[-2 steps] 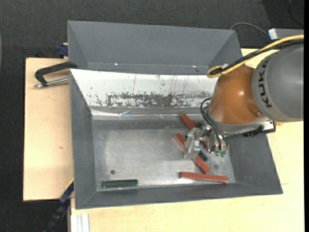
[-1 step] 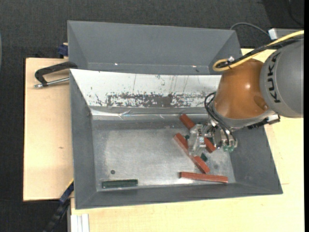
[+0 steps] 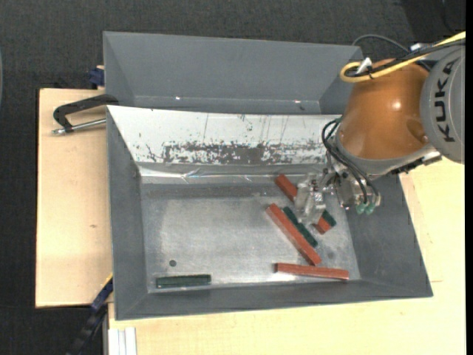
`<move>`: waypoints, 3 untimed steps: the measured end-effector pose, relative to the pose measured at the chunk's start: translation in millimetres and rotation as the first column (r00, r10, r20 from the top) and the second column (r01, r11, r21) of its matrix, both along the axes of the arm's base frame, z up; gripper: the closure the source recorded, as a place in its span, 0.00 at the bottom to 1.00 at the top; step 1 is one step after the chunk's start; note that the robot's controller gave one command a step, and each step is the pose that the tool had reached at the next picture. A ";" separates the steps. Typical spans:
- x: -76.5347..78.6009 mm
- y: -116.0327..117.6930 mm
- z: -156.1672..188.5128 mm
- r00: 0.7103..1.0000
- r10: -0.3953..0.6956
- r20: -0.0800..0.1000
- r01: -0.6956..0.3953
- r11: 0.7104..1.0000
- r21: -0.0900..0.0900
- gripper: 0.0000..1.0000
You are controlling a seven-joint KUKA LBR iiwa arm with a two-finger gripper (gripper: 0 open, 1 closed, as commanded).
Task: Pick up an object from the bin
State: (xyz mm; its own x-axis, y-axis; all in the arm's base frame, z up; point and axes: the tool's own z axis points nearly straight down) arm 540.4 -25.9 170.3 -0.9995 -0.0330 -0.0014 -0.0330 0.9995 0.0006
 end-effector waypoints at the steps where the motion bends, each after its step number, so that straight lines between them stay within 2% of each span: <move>1: 4.7 -6.6 34.3 1.000 -0.023 0.011 0.023 1.000 0.000 1.00; 2: -30.4 -28.7 -103.1 0.996 -0.093 -0.002 0.093 0.996 0.002 0.00; 3: -26.0 -29.5 -96.3 0.996 -0.093 0.011 0.093 0.996 0.001 1.00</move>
Offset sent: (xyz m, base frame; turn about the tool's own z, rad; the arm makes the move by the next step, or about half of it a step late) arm -0.0301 -0.0298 -0.1003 0.0912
